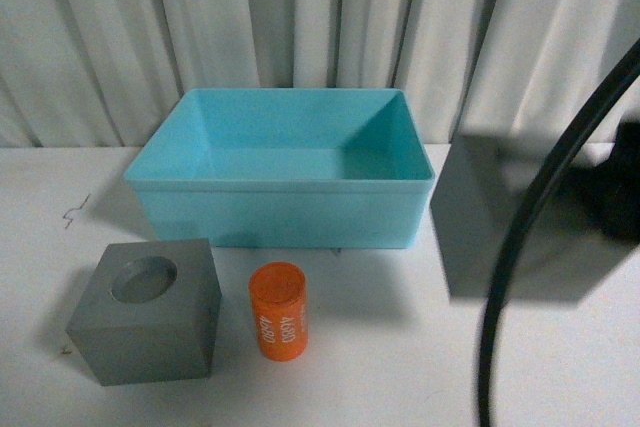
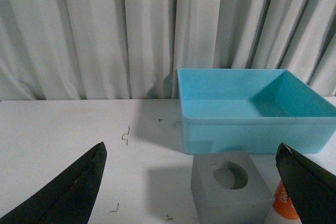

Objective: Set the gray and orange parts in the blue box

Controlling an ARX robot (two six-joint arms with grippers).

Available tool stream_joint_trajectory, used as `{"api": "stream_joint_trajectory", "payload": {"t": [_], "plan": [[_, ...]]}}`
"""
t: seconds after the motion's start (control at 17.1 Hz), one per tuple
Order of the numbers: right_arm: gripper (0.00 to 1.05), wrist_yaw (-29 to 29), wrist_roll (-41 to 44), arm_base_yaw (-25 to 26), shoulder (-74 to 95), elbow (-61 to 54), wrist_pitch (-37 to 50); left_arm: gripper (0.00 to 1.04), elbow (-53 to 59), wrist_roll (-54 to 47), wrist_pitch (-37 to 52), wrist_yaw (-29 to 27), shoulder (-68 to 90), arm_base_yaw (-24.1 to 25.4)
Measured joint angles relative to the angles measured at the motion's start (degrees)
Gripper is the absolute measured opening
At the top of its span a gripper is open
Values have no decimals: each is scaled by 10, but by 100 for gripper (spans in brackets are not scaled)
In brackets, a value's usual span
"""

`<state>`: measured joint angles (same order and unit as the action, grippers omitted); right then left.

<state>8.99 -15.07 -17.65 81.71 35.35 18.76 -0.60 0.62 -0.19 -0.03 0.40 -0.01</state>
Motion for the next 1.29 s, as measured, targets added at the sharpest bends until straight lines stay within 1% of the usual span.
{"api": "stream_joint_trajectory", "payload": {"t": [0.12, 0.23, 0.35, 0.47, 0.58, 0.64, 0.7, 0.76, 1.17, 1.29], "plan": [[19, -1, 7, 10, -16, 19, 3, 98, 0, 0, 0, 0, 0, 0], [19, -7, 28, 32, -16, 84, 29, 98, 0, 0, 0, 0, 0, 0], [19, -11, 52, 45, 50, 178, 54, 98, 0, 0, 0, 0, 0, 0], [19, -17, 73, 37, 161, 271, 54, 98, 0, 0, 0, 0, 0, 0], [19, -16, 79, 21, 265, 376, 25, 98, 0, 0, 0, 0, 0, 0], [19, -12, 76, 6, 346, 471, -14, 98, 0, 0, 0, 0, 0, 0], [19, 8, 73, -15, 449, 571, -63, 98, 0, 0, 0, 0, 0, 0], [19, 23, 54, -26, 525, 640, -108, 98, 0, 0, 0, 0, 0, 0], [19, 46, 42, -33, 580, 708, -149, 98, 0, 0, 0, 0, 0, 0], [26, 48, 42, -34, 588, 715, -156, 98, 0, 0, 0, 0, 0, 0]]}}
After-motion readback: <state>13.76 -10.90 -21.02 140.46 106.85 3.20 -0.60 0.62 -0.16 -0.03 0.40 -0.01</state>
